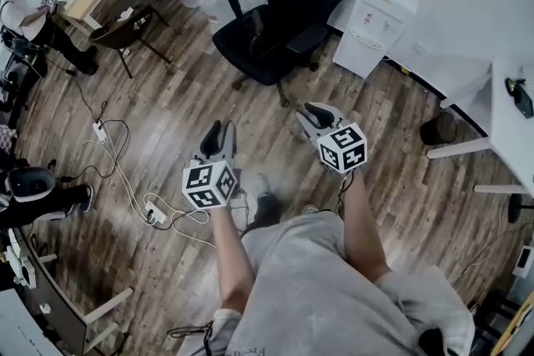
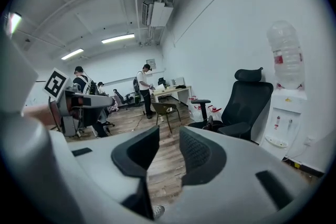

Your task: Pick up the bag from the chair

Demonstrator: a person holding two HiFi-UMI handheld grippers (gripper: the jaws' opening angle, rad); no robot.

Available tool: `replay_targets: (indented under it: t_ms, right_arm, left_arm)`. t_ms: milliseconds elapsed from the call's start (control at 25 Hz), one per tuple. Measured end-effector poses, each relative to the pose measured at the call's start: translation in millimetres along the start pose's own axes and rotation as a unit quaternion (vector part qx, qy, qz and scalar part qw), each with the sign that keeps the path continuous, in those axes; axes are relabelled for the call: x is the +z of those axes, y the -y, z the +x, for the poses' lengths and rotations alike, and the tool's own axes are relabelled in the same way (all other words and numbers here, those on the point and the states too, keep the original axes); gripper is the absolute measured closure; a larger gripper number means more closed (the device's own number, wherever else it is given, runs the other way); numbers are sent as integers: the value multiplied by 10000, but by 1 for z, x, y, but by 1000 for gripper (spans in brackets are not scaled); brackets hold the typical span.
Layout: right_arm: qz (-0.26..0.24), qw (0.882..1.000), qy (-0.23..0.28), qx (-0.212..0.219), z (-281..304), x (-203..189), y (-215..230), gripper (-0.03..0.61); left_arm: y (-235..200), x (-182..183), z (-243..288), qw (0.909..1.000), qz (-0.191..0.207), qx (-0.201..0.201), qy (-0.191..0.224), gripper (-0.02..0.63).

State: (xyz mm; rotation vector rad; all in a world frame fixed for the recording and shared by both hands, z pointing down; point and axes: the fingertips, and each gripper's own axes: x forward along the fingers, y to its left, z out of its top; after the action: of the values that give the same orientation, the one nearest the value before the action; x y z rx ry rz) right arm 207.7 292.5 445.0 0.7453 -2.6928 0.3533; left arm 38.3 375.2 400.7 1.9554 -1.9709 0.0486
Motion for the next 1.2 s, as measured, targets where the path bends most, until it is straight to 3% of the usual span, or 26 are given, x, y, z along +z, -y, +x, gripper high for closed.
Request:
replay_targets:
  t_ms: [200, 640, 920, 1200]
  right_arm:
    - [39, 9998, -159, -146, 33, 12, 22, 355]
    - [150, 9973, -290, -662, 81, 31, 57, 229]
    - [384, 9969, -210, -648, 128, 45, 50, 201]
    - [273, 9972, -280, -644, 168, 57, 33, 201]
  left_arm:
    - [-18, 18, 52, 9993, 64, -374, -65, 456]
    - [-58, 39, 131, 9962, -99, -845, -166, 448]
    - [-94, 48, 149, 9944, -55, -1017, -274, 448]
    - [-143, 55, 151, 9953, -233, -925, -163, 448]
